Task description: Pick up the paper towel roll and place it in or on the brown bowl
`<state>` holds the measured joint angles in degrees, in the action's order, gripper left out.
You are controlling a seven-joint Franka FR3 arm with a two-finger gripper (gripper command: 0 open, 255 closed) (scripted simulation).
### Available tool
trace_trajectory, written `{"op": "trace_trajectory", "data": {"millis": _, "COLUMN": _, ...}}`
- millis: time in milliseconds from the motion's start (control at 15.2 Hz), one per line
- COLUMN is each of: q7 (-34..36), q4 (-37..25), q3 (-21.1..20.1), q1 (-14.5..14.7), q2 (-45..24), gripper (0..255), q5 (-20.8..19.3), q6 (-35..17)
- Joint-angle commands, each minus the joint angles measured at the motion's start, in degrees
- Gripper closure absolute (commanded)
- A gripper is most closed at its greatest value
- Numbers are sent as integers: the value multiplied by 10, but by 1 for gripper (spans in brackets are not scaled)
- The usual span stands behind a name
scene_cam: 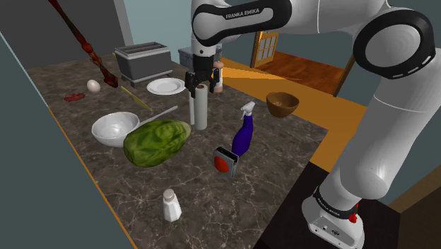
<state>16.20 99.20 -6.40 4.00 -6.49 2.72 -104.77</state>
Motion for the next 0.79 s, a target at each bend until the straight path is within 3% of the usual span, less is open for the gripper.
{"op": "trace_trajectory", "data": {"millis": 0, "q7": 0, "q4": 0, "q3": 0, "q1": 0, "q2": 0, "gripper": 255, "q5": 0, "q6": 0}}
{"op": "trace_trajectory", "data": {"millis": 726, "q7": 1, "q4": -14, "q3": 0, "q1": 0, "q2": 1, "gripper": 255, "q5": 0, "q6": 15}}
